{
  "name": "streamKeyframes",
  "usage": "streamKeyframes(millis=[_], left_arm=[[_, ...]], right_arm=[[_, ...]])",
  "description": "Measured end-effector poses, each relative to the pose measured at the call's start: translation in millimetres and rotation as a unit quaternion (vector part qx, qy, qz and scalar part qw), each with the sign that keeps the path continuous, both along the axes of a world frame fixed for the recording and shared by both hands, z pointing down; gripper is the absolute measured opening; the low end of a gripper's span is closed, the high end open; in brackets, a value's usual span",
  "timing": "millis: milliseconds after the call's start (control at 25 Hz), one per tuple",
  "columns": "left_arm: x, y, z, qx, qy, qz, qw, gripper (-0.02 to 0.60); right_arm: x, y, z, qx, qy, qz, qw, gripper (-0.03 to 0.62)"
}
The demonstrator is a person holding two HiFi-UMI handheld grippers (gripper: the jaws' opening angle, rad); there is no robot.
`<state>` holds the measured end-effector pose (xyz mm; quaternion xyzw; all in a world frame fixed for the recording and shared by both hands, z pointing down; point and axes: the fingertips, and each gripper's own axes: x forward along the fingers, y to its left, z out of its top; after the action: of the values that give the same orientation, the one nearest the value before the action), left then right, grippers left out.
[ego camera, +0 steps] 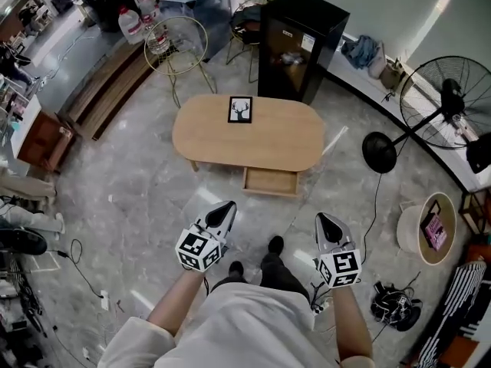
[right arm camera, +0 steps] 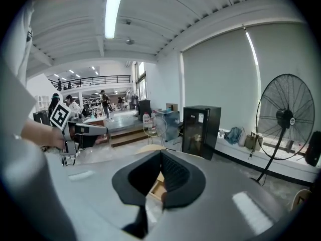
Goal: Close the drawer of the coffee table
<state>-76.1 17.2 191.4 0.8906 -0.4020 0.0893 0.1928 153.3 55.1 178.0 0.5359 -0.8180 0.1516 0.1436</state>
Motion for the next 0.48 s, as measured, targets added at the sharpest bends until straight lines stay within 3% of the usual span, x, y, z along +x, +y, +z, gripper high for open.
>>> streamKeyframes(millis=[480], left_arm=[[53.5,-52.9,67.5,-0.026,-0.020,-0.048,0.9983,0.006]], right_arm=[[30.8,-81.0,85.2,-0.040,-0.029,-0.072,0.996,0.011]])
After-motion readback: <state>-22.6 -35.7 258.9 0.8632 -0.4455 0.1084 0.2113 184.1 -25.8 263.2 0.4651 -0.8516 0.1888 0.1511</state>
